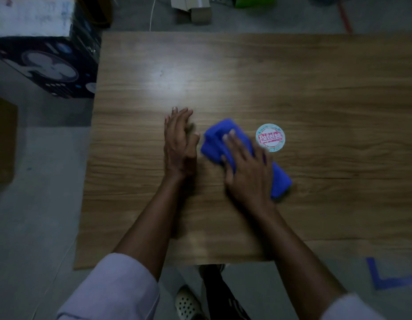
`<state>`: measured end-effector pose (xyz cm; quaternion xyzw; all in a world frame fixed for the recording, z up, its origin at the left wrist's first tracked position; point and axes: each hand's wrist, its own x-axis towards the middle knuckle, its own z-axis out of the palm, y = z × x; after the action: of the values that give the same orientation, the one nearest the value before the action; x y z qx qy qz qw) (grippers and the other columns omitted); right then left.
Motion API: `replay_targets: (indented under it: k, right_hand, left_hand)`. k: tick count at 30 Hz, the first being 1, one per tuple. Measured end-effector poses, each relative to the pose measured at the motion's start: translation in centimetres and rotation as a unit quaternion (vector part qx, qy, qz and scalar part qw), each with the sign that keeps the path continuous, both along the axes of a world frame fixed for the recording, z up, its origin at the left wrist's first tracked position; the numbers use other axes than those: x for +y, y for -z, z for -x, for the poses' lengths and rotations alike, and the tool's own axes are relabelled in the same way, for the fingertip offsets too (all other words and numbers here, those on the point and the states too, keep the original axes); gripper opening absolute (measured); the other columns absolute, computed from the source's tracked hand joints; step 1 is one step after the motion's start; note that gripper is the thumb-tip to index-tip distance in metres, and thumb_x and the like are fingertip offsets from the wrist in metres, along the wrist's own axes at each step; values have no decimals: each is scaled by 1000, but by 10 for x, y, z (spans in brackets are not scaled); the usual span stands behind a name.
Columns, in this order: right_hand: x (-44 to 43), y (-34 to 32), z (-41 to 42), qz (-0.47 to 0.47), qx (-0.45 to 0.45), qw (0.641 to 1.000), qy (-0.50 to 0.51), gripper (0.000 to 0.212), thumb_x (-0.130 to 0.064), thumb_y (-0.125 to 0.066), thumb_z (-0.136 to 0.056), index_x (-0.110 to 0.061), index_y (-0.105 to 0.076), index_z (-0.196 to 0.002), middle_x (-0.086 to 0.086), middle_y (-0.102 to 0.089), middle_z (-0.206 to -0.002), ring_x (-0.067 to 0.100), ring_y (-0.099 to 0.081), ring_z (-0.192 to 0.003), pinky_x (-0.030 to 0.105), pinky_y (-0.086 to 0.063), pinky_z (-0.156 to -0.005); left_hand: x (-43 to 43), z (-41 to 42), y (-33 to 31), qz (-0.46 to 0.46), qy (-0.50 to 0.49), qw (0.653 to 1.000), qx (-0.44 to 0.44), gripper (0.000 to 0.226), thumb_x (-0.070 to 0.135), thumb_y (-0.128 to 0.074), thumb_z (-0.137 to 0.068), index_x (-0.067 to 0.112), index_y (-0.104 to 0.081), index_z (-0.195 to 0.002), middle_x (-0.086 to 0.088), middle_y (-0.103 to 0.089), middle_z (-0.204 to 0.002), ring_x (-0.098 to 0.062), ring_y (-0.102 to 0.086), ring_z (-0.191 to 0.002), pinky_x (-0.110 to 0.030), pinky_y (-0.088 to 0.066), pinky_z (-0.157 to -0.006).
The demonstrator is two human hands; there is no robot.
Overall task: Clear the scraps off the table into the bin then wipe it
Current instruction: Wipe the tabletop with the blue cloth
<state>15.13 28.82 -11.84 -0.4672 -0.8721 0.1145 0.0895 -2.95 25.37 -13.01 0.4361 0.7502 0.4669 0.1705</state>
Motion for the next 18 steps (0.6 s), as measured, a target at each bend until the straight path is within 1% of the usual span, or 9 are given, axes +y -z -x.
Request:
replay_targets:
  k: [3,5,6,8,11,13,15,16,18]
  right_hand:
    - [66,5,30,-12,-30,993,118,59,-49,-32,-104,-26,-31,-158,-11,-22,-166,23,-11,-155,48,-9,-124]
    - [93,8,55,-1,-20,988,153,60,-48,-29,-104,-24,-30,-158,-9,-21,-167,24,-9,-156,48,-7,-124]
    - [95,8,66,2,-12,989,149,60,-46,-29,-104,-22,-29,-159,-7,-20,-167,24,-9,-156,47,-8,-125]
    - [73,10,82,-1,-1,995,97,59,-41,-30,-104,-20,-28,-159,-4,-21,-167,25,-9,-156,45,-8,-125]
    - [-4,11,76,-2,21,999,-40,59,-37,-33,-101,-17,-33,-157,-1,-27,-165,27,-16,-155,44,-12,-124]
    - [-60,6,47,12,21,992,-125,65,-36,-36,-93,-19,-35,-156,-4,-26,-165,24,-14,-155,45,-14,-124]
    - [-95,4,5,9,-3,983,-184,70,-35,-42,-89,-25,-32,-158,-8,-21,-167,18,-8,-156,42,-14,-125]
    - [-99,5,-18,5,-9,982,-190,70,-36,-45,-90,-27,-30,-158,-10,-20,-167,17,-7,-156,42,-15,-125]
    - [-89,8,-51,1,-15,990,-142,68,-37,-47,-93,-29,-30,-158,-11,-21,-166,19,-10,-156,45,-19,-124]
  left_hand:
    - [-19,-5,2,8,18,1000,-6,65,33,-44,-85,2,-52,-142,-15,-48,-152,-29,-30,-151,-51,-12,-126]
    - [-40,-12,5,0,21,1000,10,66,32,-45,-85,0,-52,-142,-16,-49,-151,-29,-31,-151,-51,-13,-126]
    - [-50,-16,5,-7,17,1000,12,66,31,-46,-85,0,-52,-142,-15,-49,-151,-28,-31,-150,-51,-13,-126]
    - [-65,-23,5,-19,3,1000,1,66,31,-46,-85,-2,-51,-142,-15,-48,-152,-27,-31,-150,-53,-15,-125]
    - [-74,-25,3,-29,-32,999,-30,68,32,-47,-86,-4,-49,-143,-18,-46,-152,-29,-32,-149,-55,-22,-122]
    - [-86,-27,-1,-23,-49,997,-53,68,35,-47,-87,-4,-49,-142,-20,-45,-152,-33,-34,-148,-46,-25,-123]
    - [-100,-30,-4,-11,-41,998,-55,67,36,-46,-88,-2,-48,-143,-19,-44,-153,-33,-33,-148,-35,-23,-124]
    - [-107,-32,-4,1,-29,999,-45,67,36,-45,-89,-1,-48,-144,-18,-44,-154,-32,-32,-149,-34,-22,-124]
    - [-123,-35,-2,22,-3,999,-27,68,37,-44,-88,1,-47,-146,-16,-43,-155,-30,-30,-150,-40,-21,-125]
